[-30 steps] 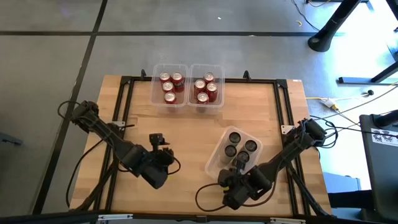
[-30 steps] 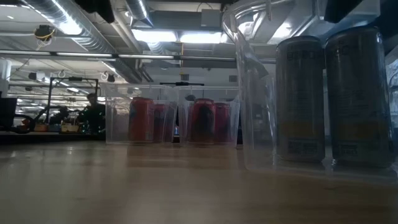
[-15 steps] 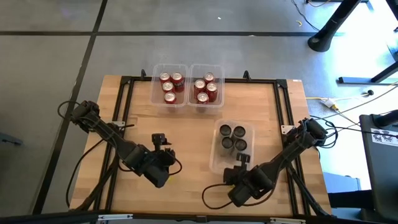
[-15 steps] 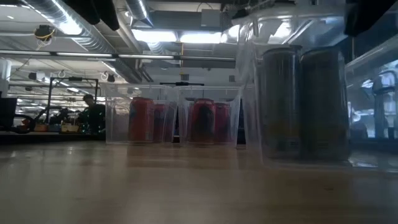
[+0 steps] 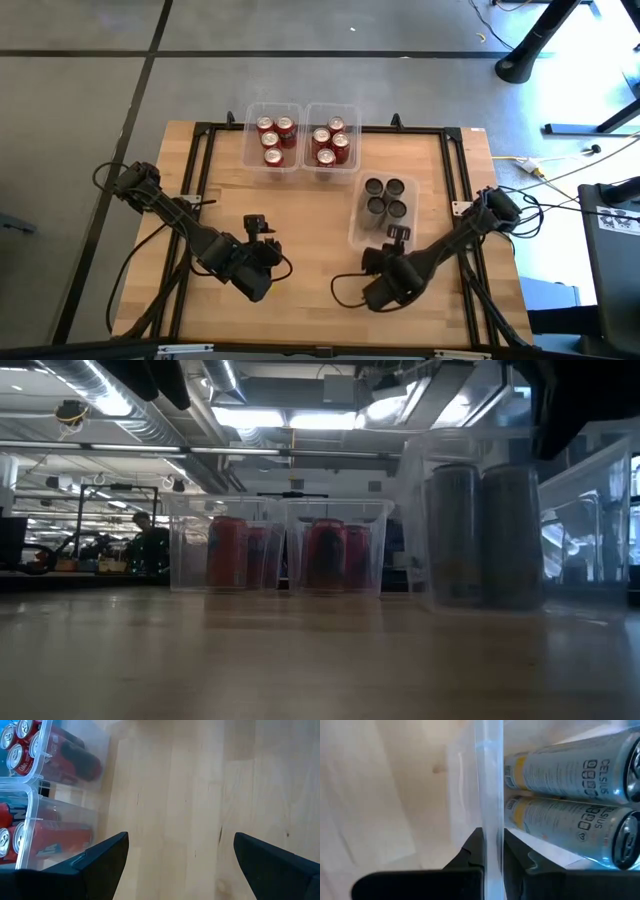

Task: Sort soda cans
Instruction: Move the bottom transparent bin to the top right of the table

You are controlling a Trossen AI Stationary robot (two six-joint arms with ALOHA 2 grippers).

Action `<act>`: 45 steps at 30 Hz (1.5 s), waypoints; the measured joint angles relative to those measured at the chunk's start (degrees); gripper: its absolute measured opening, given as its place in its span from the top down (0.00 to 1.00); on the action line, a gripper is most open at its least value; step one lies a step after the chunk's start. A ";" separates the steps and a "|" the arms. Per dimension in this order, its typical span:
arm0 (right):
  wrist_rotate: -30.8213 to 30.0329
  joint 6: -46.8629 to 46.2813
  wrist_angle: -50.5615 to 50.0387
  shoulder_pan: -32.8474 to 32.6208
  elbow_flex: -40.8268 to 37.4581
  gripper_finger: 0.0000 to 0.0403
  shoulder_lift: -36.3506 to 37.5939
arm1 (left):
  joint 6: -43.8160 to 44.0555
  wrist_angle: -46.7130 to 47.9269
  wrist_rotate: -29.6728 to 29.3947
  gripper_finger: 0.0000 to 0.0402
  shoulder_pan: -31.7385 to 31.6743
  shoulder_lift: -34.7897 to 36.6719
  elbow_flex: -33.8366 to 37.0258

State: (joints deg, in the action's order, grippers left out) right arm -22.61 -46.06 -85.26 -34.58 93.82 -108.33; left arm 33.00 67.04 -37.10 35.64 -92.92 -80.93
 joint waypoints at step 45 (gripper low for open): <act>-11.04 44.89 17.36 36.79 -26.99 0.94 20.76 | -4.10 0.03 0.04 0.13 -0.22 -0.02 -0.02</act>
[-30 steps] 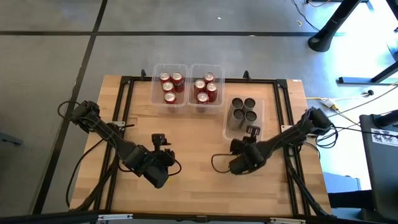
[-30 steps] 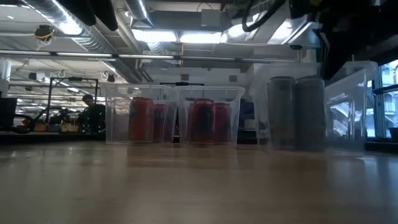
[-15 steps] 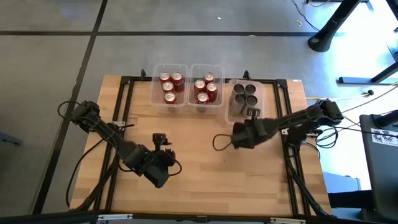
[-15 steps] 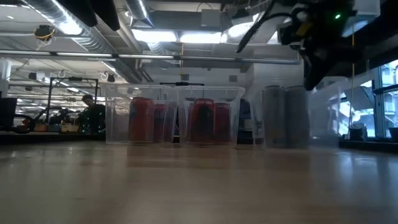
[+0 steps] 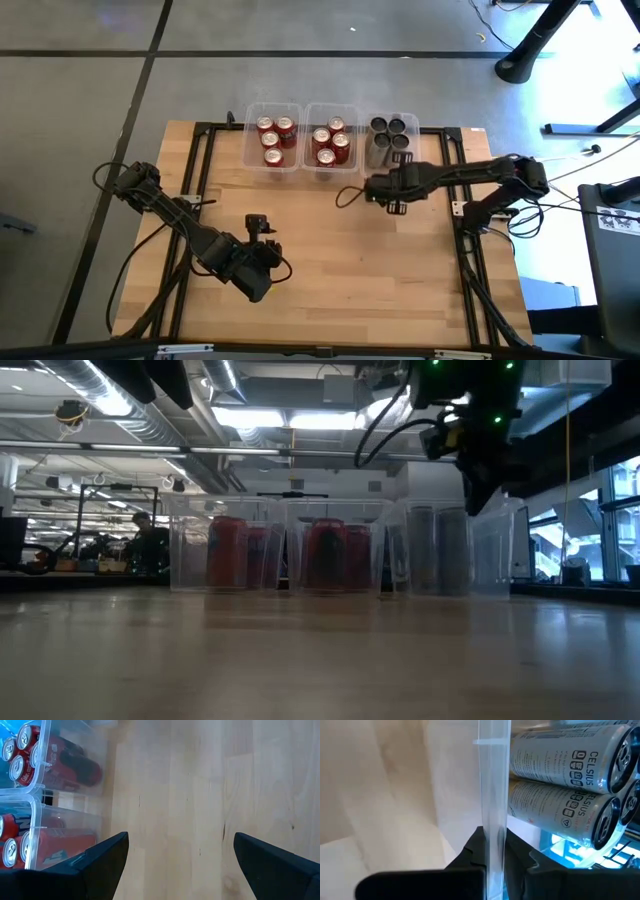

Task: Sort soda cans
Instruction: Move the bottom transparent bin to the top right of the table

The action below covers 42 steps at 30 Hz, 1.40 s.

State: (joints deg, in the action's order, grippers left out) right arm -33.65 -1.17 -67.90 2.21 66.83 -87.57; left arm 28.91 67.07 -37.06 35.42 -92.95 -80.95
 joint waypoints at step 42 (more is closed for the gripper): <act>0.74 16.20 6.77 5.36 0.00 0.92 0.26 | -2.35 0.00 -0.02 0.13 -0.66 -0.02 -0.02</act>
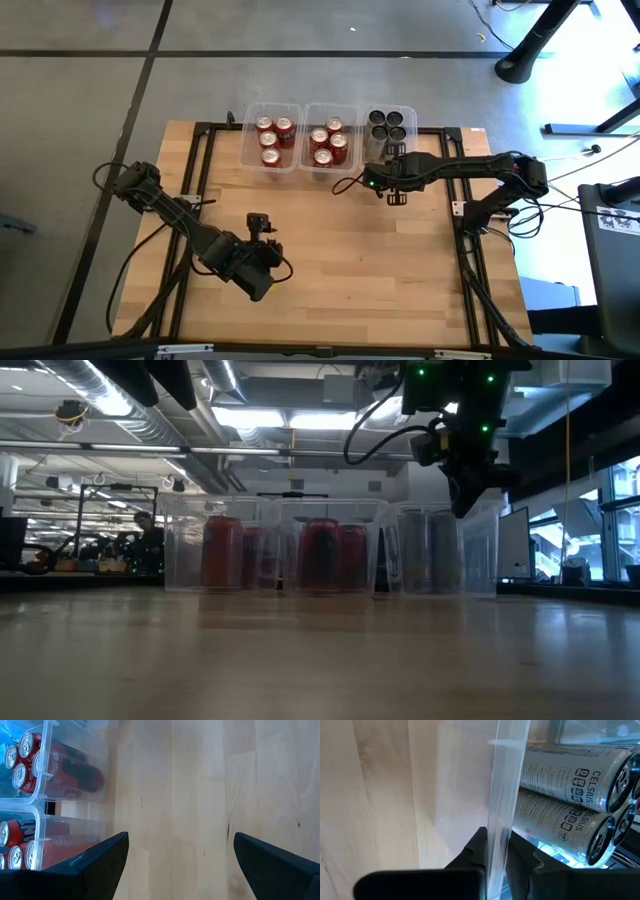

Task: Sort soda cans
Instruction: Move the bottom transparent bin to the top right of the table, then return to Home Position

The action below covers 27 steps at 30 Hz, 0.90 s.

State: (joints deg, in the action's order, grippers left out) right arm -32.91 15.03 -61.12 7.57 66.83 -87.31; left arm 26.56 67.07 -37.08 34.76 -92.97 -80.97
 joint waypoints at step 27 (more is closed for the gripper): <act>8.17 -9.91 -14.30 -6.32 25.73 0.65 -0.07 | -2.97 -0.45 0.02 0.13 -0.74 0.59 0.00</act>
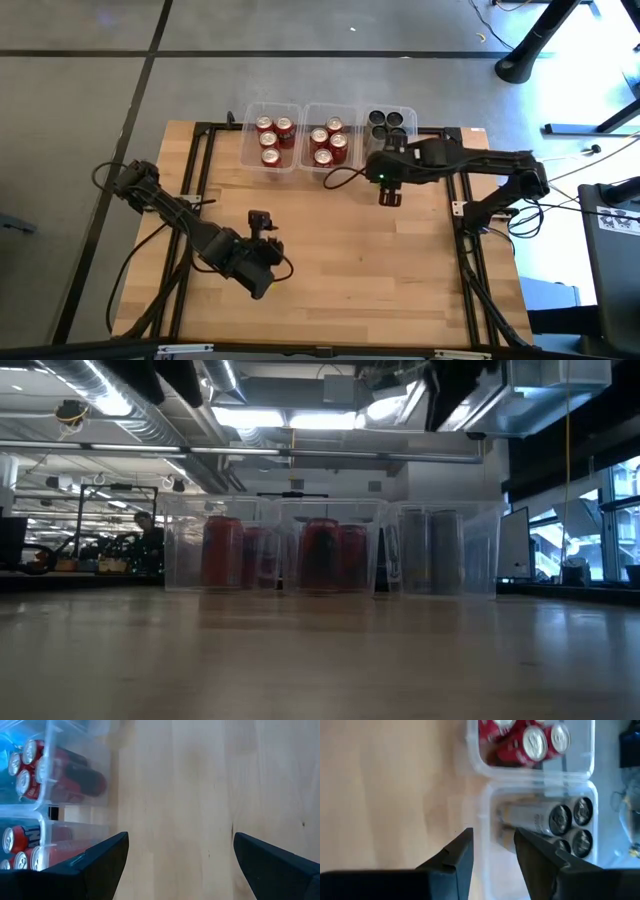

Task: Sort soda cans
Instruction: Return to Home Position

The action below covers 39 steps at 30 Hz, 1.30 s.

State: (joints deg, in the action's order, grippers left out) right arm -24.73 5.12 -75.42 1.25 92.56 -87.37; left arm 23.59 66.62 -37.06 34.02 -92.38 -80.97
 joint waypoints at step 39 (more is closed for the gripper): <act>13.92 -15.22 59.59 -4.91 -56.14 0.98 50.69 | -18.78 -60.13 34.83 0.73 -39.83 50.47 39.17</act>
State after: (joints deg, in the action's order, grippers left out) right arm -10.81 -10.10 -15.83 -3.66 36.42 -36.68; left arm 4.81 6.49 -2.23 -5.81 -41.91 -41.80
